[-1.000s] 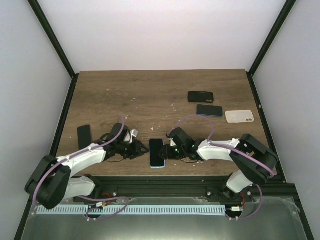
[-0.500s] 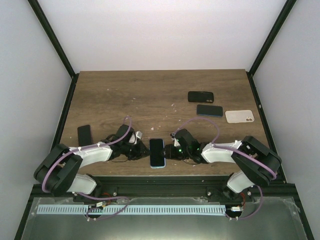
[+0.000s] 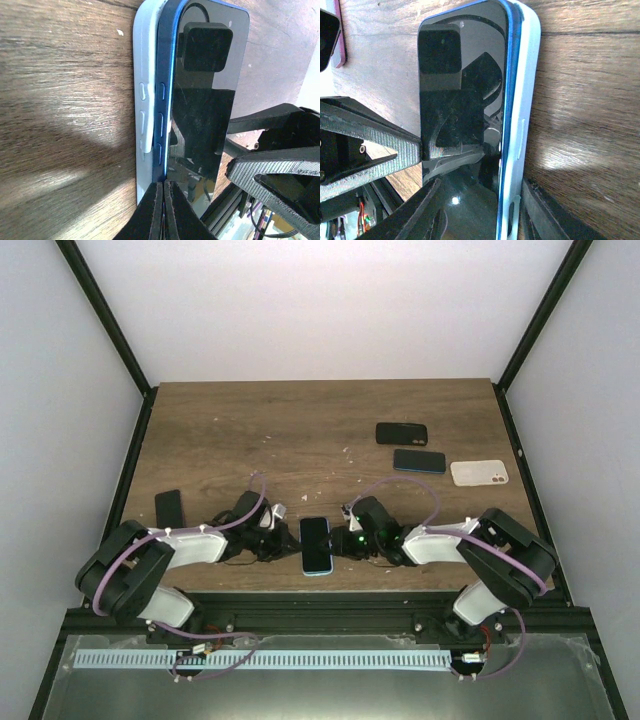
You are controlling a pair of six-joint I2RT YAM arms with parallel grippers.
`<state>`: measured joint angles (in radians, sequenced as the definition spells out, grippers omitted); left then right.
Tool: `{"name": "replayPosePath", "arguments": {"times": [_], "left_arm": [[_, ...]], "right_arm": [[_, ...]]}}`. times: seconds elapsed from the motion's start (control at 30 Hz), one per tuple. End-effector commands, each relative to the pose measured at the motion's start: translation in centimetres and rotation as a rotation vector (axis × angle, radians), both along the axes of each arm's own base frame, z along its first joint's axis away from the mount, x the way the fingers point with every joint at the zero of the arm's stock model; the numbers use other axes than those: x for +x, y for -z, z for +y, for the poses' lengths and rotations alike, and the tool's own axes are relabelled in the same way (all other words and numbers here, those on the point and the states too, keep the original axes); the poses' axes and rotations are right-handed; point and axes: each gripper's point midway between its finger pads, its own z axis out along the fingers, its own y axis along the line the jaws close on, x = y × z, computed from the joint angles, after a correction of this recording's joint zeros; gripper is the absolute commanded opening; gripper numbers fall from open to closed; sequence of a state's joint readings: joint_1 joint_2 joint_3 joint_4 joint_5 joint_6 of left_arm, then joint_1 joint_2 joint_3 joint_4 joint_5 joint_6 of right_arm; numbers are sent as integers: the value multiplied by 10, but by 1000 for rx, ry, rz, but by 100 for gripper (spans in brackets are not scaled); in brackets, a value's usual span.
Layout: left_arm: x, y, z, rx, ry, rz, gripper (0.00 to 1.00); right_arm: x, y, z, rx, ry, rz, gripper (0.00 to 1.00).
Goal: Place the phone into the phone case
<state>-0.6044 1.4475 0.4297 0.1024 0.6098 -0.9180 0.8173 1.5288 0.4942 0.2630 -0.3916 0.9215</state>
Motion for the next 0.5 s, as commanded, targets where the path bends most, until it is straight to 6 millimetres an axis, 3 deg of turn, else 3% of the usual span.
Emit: {"name": "replayPosePath", "arguments": {"times": [0.0, 0.13, 0.27, 0.47], "left_arm": [[-7, 10, -1, 15, 13, 12, 3], [-10, 5, -3, 2, 16, 9, 2], [-14, 12, 0, 30, 21, 21, 2], [-13, 11, -3, 30, 32, 26, 9]], "right_arm": [[8, -17, 11, 100, -9, -26, 43], [6, -35, 19, 214, -31, -32, 42], [4, -53, 24, 303, -54, -60, 43], [1, -63, 25, 340, -79, -76, 43]]}}
